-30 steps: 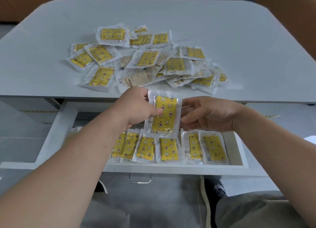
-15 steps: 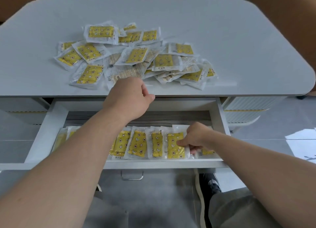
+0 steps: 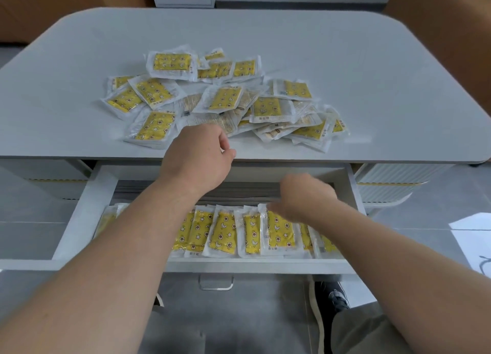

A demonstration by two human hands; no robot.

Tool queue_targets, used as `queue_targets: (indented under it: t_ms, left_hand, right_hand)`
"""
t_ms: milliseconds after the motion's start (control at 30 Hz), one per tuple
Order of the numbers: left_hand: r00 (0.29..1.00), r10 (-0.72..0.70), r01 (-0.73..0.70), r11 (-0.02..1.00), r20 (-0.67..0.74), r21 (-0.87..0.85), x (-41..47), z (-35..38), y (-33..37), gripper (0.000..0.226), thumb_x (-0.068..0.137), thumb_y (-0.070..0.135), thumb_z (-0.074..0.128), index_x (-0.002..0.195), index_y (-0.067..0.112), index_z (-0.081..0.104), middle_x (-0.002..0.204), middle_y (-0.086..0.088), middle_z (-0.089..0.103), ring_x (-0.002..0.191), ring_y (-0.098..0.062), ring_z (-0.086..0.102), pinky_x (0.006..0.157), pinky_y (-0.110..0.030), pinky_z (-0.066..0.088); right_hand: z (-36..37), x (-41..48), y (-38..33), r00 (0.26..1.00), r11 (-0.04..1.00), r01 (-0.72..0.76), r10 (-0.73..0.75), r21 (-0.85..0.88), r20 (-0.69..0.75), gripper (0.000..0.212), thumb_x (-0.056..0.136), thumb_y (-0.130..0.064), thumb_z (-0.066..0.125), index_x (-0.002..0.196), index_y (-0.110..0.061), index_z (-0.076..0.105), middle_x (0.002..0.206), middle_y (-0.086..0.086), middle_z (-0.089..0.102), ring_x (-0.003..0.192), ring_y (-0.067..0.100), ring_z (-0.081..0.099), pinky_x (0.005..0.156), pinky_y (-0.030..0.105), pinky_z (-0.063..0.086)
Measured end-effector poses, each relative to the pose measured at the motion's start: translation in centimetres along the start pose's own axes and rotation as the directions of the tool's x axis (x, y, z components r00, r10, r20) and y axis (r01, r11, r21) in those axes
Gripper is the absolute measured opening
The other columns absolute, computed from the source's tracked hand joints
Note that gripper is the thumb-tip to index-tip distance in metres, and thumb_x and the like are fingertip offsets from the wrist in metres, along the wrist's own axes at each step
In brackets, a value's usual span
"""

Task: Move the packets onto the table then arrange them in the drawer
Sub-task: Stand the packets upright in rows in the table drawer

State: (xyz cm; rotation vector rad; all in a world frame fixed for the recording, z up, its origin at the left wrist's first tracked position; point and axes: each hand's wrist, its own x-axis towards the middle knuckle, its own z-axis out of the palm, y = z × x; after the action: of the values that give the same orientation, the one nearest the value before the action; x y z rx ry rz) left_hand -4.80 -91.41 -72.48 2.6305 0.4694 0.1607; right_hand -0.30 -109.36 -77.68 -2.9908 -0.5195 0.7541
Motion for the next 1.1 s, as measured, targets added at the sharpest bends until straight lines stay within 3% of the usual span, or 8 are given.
queue_targets:
  t_ms: [133, 267, 400, 567, 700, 800, 933, 1100]
  left_hand:
    - [0.999, 0.039, -0.04, 0.993, 0.008, 0.114, 0.4, -0.2, -0.7, 0.019, 0.092, 0.035, 0.069, 0.106, 0.022, 0.065, 0.11, 0.001, 0.061, 0.098, -0.021, 0.058, 0.077, -0.033, 0.047]
    - [0.994, 0.069, -0.089, 0.953, 0.081, 0.29, 1.0, 0.1, -1.3, 0.06, 0.091, 0.049, 0.066, 0.137, 0.014, 0.051, 0.139, -0.006, 0.05, 0.128, -0.028, 0.044, 0.102, -0.043, 0.044]
    - [0.986, 0.061, -0.112, 0.931, 0.156, 0.347, 1.8, 0.4, -1.3, 0.092, 0.088, 0.059, 0.064, 0.156, 0.014, 0.023, 0.167, -0.006, 0.012, 0.153, -0.029, 0.011, 0.12, -0.047, 0.025]
    - [0.967, 0.034, -0.14, 0.899, 0.254, 0.414, 2.1, 1.6, -1.7, 0.106, 0.085, 0.066, 0.062, 0.159, 0.016, 0.005, 0.168, -0.007, -0.01, 0.154, -0.029, -0.007, 0.124, -0.047, 0.012]
    - [0.971, 0.044, -0.141, 0.896, 0.233, 0.421, 1.9, 2.1, -2.1, 0.104, 0.084, 0.059, 0.069, 0.157, 0.011, 0.013, 0.164, -0.012, 0.015, 0.15, -0.034, 0.017, 0.121, -0.044, 0.024]
    - [0.987, 0.096, -0.148, 0.867, 0.13, 0.475, 1.6, 1.9, -1.9, 0.082, 0.083, 0.046, 0.075, 0.144, 0.01, 0.034, 0.137, -0.012, 0.042, 0.125, -0.031, 0.044, 0.101, -0.038, 0.04]
    - [0.989, 0.127, -0.151, 0.823, 0.081, 0.548, 1.4, 1.8, -1.8, 0.041, 0.085, 0.025, 0.076, 0.118, 0.011, 0.054, 0.117, -0.009, 0.045, 0.107, -0.028, 0.048, 0.082, -0.035, 0.041]
    - [0.986, 0.148, -0.165, 0.899, 0.073, 0.406, 1.3, 1.5, -1.6, 0.031, 0.085, 0.003, 0.062, 0.114, 0.013, 0.06, 0.112, -0.005, 0.047, 0.098, -0.025, 0.05, 0.071, -0.035, 0.04]
  right_hand:
    - [-4.4, -1.1, -0.7, 0.924, 0.99, 0.102, -0.059, 0.095, -0.377, 0.039, 0.098, -0.055, 0.054, 0.085, -0.018, 0.053, 0.083, -0.002, 0.06, 0.074, 0.017, 0.059, 0.064, 0.034, 0.053]
    - [-5.3, 0.3, -0.5, 0.715, 0.974, 0.221, -0.131, 0.044, -0.687, 0.045, 0.093, -0.056, 0.059, 0.116, -0.017, 0.056, 0.118, 0.005, 0.053, 0.112, 0.027, 0.049, 0.092, 0.041, 0.044]
    - [-5.2, 2.4, -0.6, 0.814, 0.984, 0.176, -0.168, -0.039, -0.556, 0.086, 0.093, -0.072, 0.044, 0.159, -0.023, 0.019, 0.167, 0.008, 0.01, 0.152, 0.035, 0.012, 0.117, 0.056, 0.02]
    - [-5.0, 3.8, -1.0, 0.872, 0.971, 0.227, -0.236, -0.072, -0.428, 0.092, 0.095, -0.075, 0.031, 0.162, -0.026, -0.009, 0.17, -0.004, -0.012, 0.155, 0.027, -0.017, 0.123, 0.057, -0.001]
    - [-4.6, 4.1, -1.2, 0.852, 0.97, 0.223, -0.244, -0.099, -0.463, 0.096, 0.094, -0.072, 0.043, 0.163, -0.018, 0.003, 0.166, 0.005, 0.018, 0.155, 0.03, 0.007, 0.123, 0.055, 0.011]
    - [-4.4, 3.7, -1.4, 0.795, 0.965, 0.211, -0.262, -0.156, -0.546, 0.089, 0.09, -0.069, 0.055, 0.156, -0.016, 0.028, 0.143, 0.009, 0.037, 0.136, 0.032, 0.033, 0.114, 0.048, 0.025]
    - [-3.7, 3.3, -1.3, 0.786, 0.966, 0.234, -0.256, -0.113, -0.562, 0.074, 0.091, -0.062, 0.061, 0.146, -0.017, 0.043, 0.142, 0.008, 0.039, 0.135, 0.031, 0.035, 0.114, 0.046, 0.026]
    - [-2.9, 2.5, -0.4, 0.688, 0.929, 0.327, -0.359, -0.172, -0.63, 0.056, 0.092, -0.022, 0.06, 0.145, -0.012, 0.048, 0.137, 0.009, 0.057, 0.129, 0.033, 0.05, 0.105, 0.047, 0.038]
